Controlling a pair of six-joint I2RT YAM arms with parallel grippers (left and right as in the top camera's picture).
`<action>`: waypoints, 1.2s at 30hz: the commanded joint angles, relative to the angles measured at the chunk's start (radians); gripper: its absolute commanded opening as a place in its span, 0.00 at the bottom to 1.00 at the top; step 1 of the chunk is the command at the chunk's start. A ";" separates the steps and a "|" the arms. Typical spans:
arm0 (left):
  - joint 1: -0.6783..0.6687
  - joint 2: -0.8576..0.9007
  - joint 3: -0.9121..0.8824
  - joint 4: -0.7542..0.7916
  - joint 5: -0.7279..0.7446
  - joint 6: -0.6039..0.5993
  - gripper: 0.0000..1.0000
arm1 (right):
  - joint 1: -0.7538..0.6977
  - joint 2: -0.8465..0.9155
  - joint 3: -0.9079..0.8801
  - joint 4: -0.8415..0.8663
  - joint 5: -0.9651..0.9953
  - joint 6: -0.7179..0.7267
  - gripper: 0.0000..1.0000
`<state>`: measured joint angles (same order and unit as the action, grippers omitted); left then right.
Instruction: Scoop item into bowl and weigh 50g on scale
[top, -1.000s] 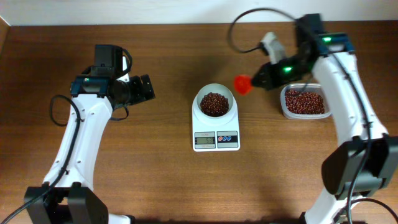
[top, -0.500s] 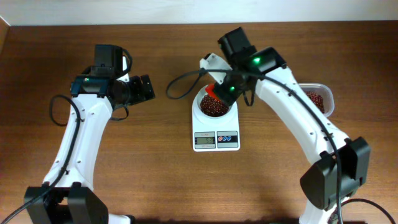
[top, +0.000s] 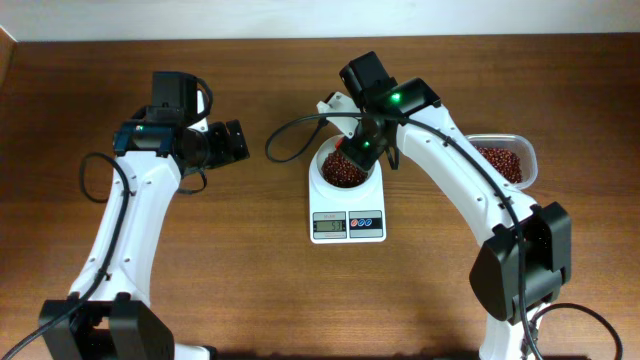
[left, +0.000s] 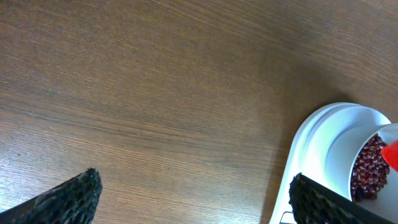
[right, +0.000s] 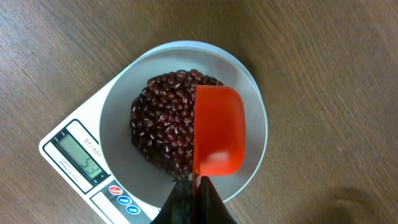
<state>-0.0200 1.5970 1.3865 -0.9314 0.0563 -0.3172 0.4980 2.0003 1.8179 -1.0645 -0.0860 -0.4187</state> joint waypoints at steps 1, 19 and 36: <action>-0.003 0.009 0.005 0.002 0.007 0.004 0.99 | 0.000 0.015 0.020 0.007 0.013 -0.001 0.04; -0.003 0.009 0.005 0.002 0.007 0.004 0.99 | 0.000 0.023 -0.056 0.002 -0.079 0.021 0.04; -0.003 0.009 0.005 0.002 0.007 0.004 0.99 | -0.005 0.023 -0.056 -0.057 -0.239 0.144 0.04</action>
<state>-0.0204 1.5970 1.3865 -0.9314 0.0563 -0.3172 0.4980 2.0136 1.7744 -1.1213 -0.2810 -0.3244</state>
